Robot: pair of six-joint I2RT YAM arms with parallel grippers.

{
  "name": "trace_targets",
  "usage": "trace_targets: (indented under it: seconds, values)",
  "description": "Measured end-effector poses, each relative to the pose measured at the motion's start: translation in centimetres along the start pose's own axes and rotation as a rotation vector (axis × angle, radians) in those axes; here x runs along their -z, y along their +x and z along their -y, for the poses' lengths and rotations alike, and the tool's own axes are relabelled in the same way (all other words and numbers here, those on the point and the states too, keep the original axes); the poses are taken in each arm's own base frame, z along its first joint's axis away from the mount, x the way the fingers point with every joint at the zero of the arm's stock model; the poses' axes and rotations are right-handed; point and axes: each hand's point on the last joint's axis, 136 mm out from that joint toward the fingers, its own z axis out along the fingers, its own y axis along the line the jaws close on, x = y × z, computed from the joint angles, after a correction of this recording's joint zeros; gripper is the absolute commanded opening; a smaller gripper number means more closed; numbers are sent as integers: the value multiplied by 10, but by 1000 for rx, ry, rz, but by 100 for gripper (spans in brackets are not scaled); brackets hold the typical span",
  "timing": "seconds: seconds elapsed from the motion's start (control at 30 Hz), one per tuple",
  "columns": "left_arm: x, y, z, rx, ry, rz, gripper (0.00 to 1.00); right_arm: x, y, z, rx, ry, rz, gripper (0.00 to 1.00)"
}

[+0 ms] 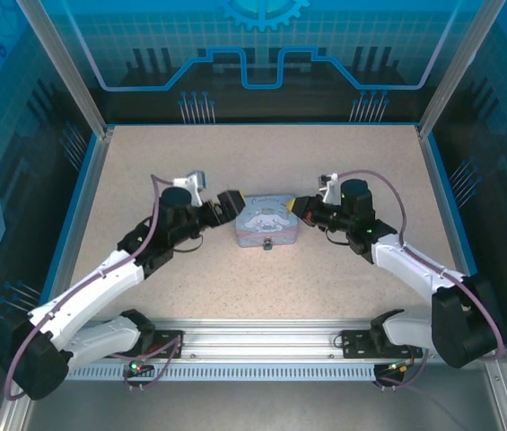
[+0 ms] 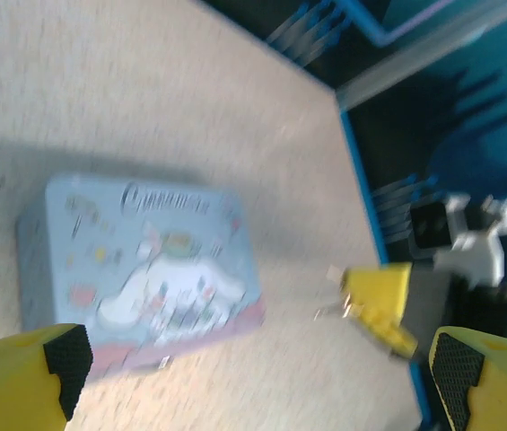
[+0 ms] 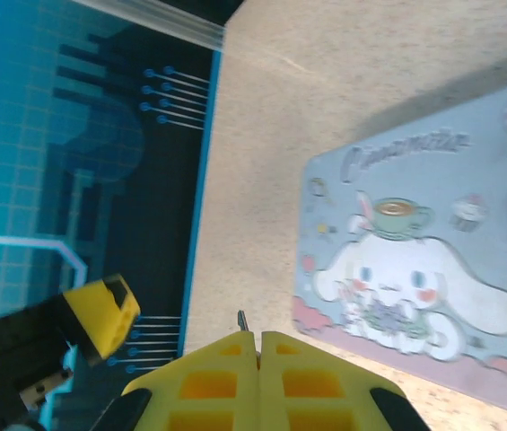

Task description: Unlock the padlock with the key

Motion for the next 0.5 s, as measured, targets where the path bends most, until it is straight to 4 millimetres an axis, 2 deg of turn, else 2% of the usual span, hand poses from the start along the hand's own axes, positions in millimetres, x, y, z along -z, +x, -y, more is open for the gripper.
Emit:
trace_targets:
  seconds: [0.13, 0.23, 0.33, 0.5]
  values:
    - [-7, 59, -26, -27, -32, -144, 99, 0, 6, 22, -17, 58, -15, 0]
    - [-10, 90, -41, -42, -51, -216, 99, -3, 8, 32, -14, 88, -20, 0]
    - [-17, 106, -47, -48, -56, -254, 99, -6, 10, 40, -13, 110, -28, 0]
    - [-36, 116, -44, -45, -35, -270, 99, -9, 18, 60, -21, 155, -43, 0]
